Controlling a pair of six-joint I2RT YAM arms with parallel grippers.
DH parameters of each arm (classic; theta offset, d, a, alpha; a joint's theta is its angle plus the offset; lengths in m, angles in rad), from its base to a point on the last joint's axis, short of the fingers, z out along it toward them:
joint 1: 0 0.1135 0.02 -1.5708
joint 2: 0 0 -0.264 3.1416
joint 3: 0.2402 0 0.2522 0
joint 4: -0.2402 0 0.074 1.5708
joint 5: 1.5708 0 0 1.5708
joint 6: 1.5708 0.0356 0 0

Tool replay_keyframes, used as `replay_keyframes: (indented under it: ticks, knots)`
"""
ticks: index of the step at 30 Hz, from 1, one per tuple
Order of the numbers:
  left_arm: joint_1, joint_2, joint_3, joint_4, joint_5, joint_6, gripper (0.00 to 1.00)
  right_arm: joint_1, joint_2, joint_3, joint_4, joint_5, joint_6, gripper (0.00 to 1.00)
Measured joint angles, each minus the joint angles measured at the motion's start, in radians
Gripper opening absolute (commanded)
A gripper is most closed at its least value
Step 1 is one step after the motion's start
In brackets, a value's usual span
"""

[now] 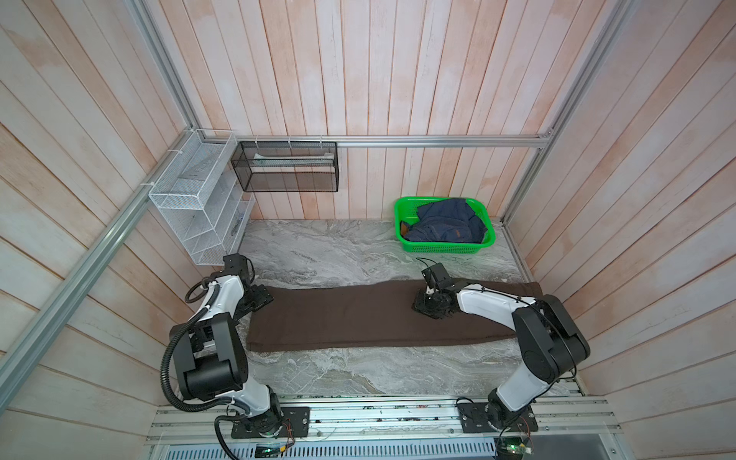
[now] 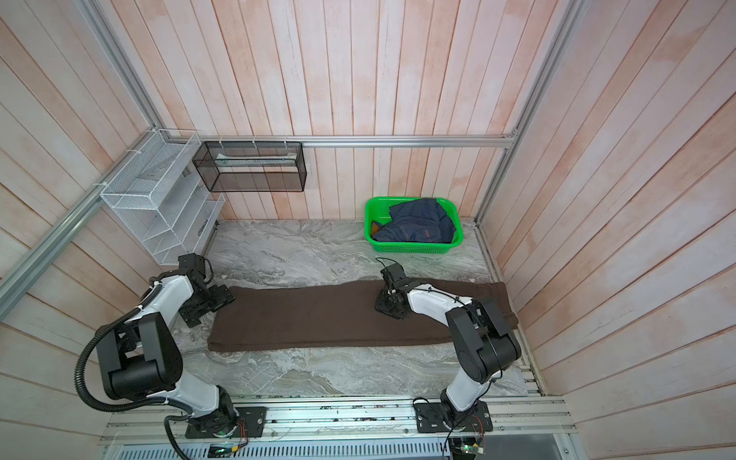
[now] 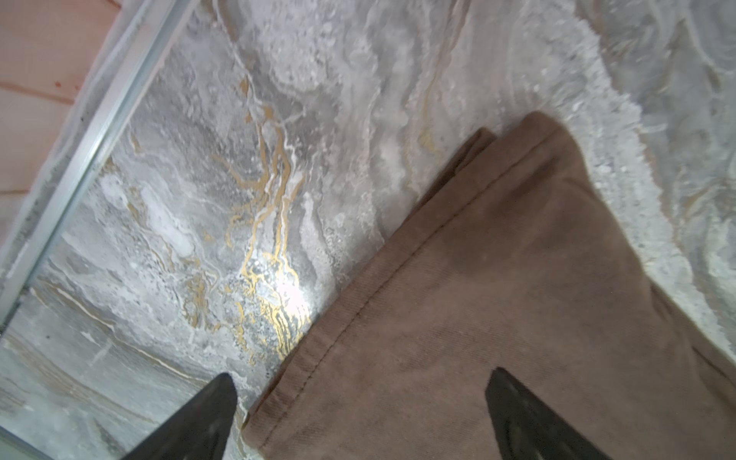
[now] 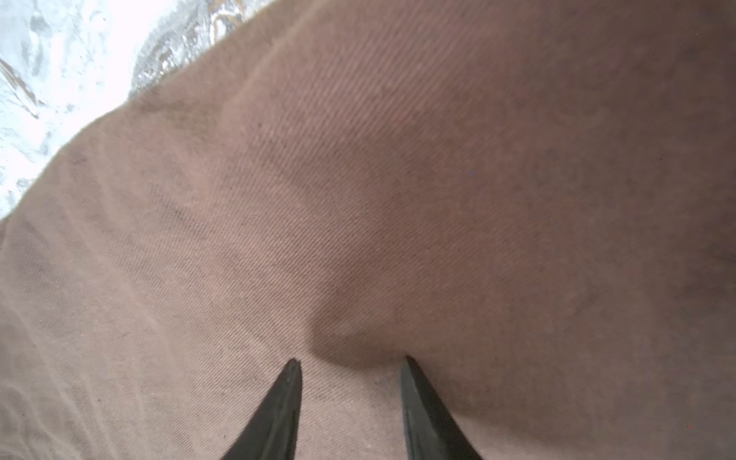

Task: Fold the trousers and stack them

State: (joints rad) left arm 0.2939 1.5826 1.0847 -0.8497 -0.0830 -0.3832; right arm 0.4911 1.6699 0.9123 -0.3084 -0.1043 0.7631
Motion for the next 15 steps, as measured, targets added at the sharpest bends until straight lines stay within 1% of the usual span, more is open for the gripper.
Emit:
replay_keyframes:
  ticks: [5,9,15]
  knots:
    - [0.001,0.027,0.062,-0.017,-0.005,0.063,1.0,0.0,0.005,0.0,0.007,0.01,-0.004,0.42]
    - [0.001,0.09,0.104,-0.027,-0.005,0.103,1.0,-0.007,0.011,-0.002,0.033,0.01,-0.007,0.42]
    - [0.002,0.182,0.12,-0.037,0.008,0.136,0.99,-0.026,0.017,-0.01,0.075,-0.006,-0.011,0.42]
